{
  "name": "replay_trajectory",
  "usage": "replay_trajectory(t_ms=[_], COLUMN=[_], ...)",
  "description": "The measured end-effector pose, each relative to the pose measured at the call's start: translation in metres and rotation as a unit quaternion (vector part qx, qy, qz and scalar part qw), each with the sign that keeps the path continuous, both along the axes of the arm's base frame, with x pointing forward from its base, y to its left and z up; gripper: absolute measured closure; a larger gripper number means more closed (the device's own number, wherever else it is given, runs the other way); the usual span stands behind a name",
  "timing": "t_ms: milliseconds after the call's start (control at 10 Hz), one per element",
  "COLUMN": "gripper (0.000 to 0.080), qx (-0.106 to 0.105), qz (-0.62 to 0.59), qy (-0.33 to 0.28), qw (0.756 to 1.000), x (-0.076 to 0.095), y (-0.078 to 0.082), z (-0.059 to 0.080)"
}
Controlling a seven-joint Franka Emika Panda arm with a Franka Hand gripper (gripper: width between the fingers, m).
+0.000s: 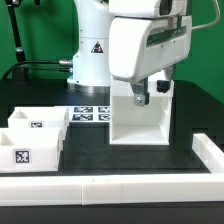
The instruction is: Assemble drawer
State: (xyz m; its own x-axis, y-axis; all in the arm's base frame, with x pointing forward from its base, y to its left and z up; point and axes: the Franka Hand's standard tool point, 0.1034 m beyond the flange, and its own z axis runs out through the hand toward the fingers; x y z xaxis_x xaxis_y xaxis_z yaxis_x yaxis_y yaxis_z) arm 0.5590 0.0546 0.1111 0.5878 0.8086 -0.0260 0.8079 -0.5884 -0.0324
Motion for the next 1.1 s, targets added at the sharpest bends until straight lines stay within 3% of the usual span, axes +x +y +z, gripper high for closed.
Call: replay_trajectory(t_ms=[800, 1100], gripper=[0.0150, 0.0150], qx=[-0.002, -0.017], qz=[-0.028, -0.171], qy=[-0.002, 0.000], qw=[1.000, 0.985], x=[-0.003, -0.047], y=[0.001, 0.022], z=[0.005, 0.020])
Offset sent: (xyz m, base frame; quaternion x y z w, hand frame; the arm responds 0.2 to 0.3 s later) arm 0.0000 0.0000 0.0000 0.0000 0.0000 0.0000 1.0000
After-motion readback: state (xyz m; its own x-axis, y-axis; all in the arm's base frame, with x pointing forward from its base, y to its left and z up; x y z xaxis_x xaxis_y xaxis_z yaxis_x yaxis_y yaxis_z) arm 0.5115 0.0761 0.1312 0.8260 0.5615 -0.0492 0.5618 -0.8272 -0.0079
